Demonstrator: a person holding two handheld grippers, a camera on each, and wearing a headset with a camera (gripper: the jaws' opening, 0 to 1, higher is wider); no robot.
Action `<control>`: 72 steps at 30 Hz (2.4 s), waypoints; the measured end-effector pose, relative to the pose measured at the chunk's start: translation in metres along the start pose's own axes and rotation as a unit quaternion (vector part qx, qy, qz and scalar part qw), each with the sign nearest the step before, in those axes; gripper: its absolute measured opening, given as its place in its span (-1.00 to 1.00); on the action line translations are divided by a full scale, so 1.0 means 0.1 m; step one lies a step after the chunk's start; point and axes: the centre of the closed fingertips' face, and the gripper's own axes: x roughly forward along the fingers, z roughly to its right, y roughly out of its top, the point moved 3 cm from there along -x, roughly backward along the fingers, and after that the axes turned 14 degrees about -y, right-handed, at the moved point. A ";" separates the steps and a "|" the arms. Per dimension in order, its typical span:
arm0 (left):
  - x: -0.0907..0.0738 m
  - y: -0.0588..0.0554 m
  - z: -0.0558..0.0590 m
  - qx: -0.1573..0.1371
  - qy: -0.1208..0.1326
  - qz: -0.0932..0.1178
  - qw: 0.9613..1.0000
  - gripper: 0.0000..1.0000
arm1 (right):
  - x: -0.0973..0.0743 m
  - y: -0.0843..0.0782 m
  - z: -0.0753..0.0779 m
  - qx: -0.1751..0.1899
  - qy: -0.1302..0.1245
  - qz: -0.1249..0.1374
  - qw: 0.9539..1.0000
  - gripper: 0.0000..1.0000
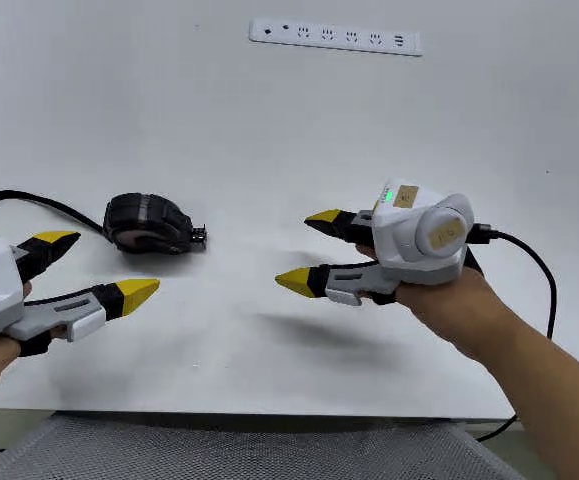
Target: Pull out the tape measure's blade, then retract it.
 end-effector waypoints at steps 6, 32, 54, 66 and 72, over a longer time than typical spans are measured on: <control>-0.05 -0.06 0.06 0.012 -0.015 -0.014 1.000 0.41 | -0.16 -0.06 0.03 -0.003 -0.011 -0.007 1.000 0.06; -0.30 -0.21 0.11 0.030 -0.040 -0.045 0.998 0.62 | -0.69 -0.41 0.02 0.004 -0.040 -0.042 0.998 0.45; -0.53 -0.34 0.11 0.051 -0.036 -0.072 0.995 0.82 | -1.00 -0.64 -0.03 0.021 -0.058 -0.058 0.996 0.81; -0.61 -0.37 0.11 0.055 -0.040 -0.073 0.995 0.97 | -1.13 -0.76 -0.02 0.025 -0.068 -0.073 0.995 0.98; -0.63 -0.37 0.11 0.057 -0.038 -0.074 0.995 0.98 | -1.19 -0.78 0.00 0.032 -0.076 -0.072 0.994 0.98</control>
